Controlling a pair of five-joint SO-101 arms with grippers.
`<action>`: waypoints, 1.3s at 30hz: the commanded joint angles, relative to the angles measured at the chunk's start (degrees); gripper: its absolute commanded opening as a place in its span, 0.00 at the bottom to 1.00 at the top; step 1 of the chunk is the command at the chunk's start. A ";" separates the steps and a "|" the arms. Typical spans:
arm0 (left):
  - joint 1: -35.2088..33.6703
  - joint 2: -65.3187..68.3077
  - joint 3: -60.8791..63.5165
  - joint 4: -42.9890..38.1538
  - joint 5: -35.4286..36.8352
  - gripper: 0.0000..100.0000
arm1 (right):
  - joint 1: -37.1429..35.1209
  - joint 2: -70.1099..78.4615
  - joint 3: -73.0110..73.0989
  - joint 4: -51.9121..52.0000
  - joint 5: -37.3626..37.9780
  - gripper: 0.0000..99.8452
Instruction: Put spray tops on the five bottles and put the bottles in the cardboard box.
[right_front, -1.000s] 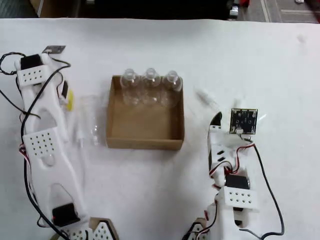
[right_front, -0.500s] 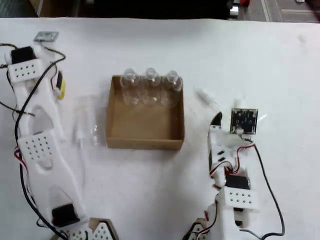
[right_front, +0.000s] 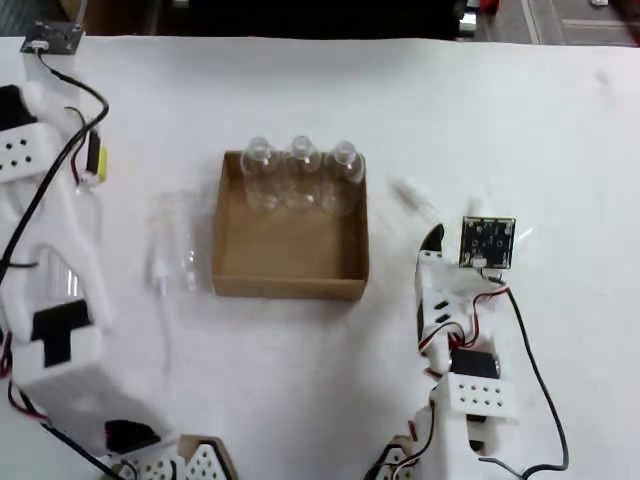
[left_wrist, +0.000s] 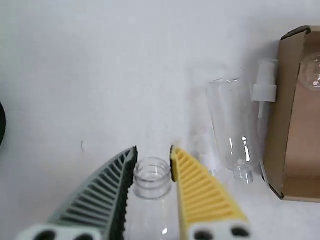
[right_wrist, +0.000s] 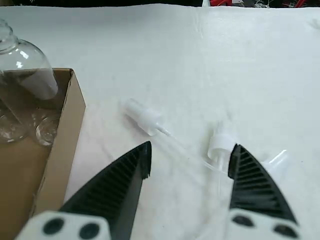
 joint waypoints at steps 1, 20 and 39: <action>0.40 -12.09 5.71 0.35 -0.62 0.02 | 0.22 -0.84 -0.35 -1.19 0.79 0.23; 0.57 -40.04 28.84 -11.25 2.73 0.02 | 0.22 -0.84 -0.35 -1.19 0.79 0.23; 17.01 -69.41 42.11 -14.07 2.90 0.02 | 0.31 -0.84 -0.35 -1.19 0.79 0.23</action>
